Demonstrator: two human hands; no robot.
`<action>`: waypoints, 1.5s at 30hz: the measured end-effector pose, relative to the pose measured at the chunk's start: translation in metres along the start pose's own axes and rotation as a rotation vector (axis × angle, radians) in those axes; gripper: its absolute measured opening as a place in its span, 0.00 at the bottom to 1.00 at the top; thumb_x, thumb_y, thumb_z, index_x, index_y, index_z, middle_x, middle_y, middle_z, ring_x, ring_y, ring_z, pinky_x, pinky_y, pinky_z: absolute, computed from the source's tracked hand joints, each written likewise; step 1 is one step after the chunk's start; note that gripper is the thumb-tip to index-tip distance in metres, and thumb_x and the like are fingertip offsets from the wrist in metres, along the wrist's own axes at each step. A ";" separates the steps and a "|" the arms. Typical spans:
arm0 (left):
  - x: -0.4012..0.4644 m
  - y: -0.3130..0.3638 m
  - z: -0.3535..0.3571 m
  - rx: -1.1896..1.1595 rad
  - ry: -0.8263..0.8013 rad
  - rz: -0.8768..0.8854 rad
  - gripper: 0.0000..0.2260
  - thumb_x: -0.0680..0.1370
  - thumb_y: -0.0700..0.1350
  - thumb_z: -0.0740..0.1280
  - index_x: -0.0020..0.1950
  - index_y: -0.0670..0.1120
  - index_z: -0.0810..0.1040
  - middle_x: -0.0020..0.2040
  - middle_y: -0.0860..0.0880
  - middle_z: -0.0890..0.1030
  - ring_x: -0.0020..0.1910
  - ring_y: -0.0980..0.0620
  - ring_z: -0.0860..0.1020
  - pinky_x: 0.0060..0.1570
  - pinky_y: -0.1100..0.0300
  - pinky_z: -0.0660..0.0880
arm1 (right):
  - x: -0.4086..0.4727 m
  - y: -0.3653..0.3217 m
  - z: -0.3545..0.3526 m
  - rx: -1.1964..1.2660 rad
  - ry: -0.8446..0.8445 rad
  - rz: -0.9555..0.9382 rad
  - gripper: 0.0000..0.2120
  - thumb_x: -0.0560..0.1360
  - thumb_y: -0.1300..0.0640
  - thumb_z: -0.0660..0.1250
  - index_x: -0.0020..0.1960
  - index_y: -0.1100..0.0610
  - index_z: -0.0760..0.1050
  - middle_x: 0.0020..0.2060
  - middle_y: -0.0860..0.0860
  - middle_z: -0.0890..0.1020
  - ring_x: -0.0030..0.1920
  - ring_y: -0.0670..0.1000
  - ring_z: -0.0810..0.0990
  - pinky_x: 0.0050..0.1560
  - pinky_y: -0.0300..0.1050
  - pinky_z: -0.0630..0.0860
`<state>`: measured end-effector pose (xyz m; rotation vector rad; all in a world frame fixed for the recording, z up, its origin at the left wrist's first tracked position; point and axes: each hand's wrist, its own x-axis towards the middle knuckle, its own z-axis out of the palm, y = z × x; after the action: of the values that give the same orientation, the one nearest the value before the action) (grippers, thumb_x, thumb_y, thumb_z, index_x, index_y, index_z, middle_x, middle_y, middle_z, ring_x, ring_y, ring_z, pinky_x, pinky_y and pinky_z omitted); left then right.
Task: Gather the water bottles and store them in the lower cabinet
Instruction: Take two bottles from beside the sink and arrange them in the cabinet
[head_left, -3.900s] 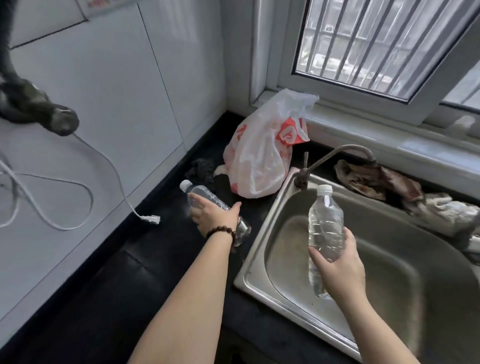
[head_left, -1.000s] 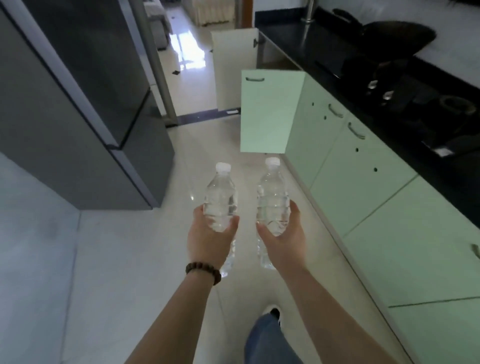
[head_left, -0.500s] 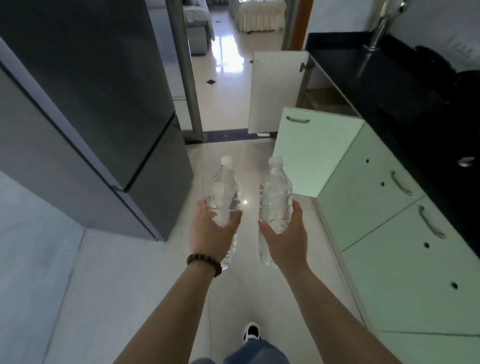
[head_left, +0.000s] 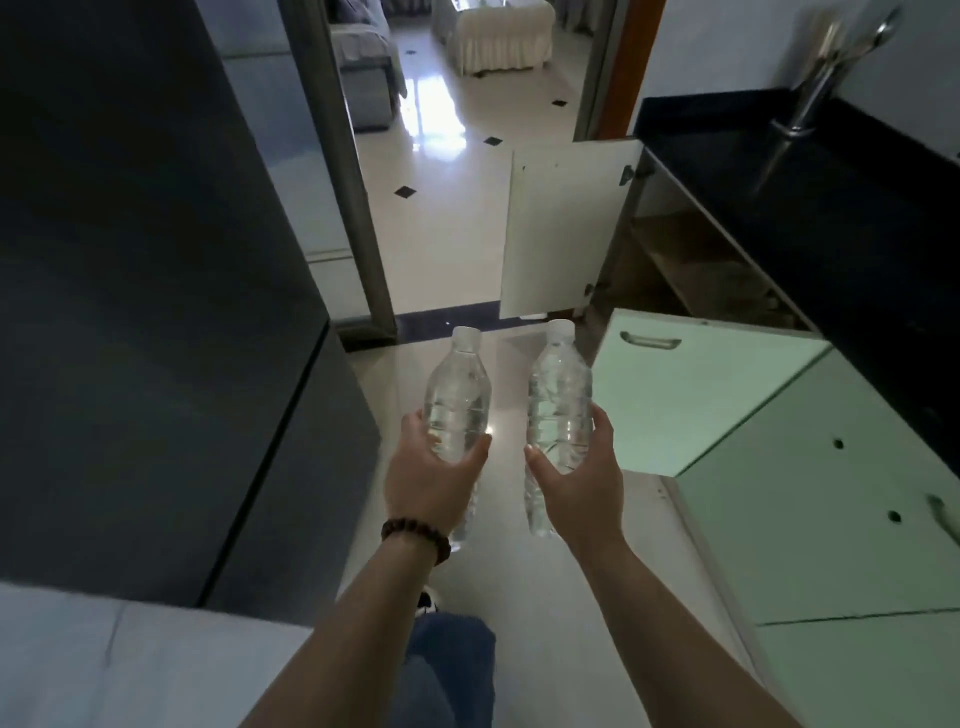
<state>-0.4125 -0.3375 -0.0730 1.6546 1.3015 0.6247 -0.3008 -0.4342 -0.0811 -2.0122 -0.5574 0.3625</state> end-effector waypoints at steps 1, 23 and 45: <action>0.022 0.005 0.000 0.002 -0.013 0.007 0.24 0.68 0.59 0.75 0.57 0.54 0.68 0.47 0.53 0.81 0.41 0.53 0.81 0.41 0.52 0.82 | 0.014 -0.006 0.010 0.010 0.006 0.007 0.39 0.69 0.46 0.74 0.73 0.49 0.57 0.65 0.51 0.73 0.60 0.54 0.76 0.58 0.55 0.78; 0.425 0.160 0.181 0.135 -0.425 0.189 0.26 0.69 0.56 0.75 0.62 0.54 0.69 0.45 0.59 0.78 0.44 0.57 0.79 0.47 0.58 0.77 | 0.410 -0.042 0.079 0.107 0.363 0.273 0.32 0.69 0.49 0.73 0.69 0.48 0.62 0.51 0.45 0.79 0.47 0.45 0.80 0.42 0.37 0.74; 0.603 0.264 0.400 0.354 -1.100 0.430 0.20 0.70 0.57 0.73 0.55 0.57 0.66 0.44 0.60 0.77 0.41 0.62 0.77 0.44 0.56 0.77 | 0.610 -0.013 0.074 0.155 0.944 0.721 0.33 0.69 0.50 0.73 0.69 0.47 0.62 0.51 0.43 0.78 0.45 0.41 0.78 0.38 0.32 0.68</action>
<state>0.2312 0.0833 -0.1086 2.0966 0.2494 -0.3299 0.1800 -0.0530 -0.1183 -1.9028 0.7678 -0.1489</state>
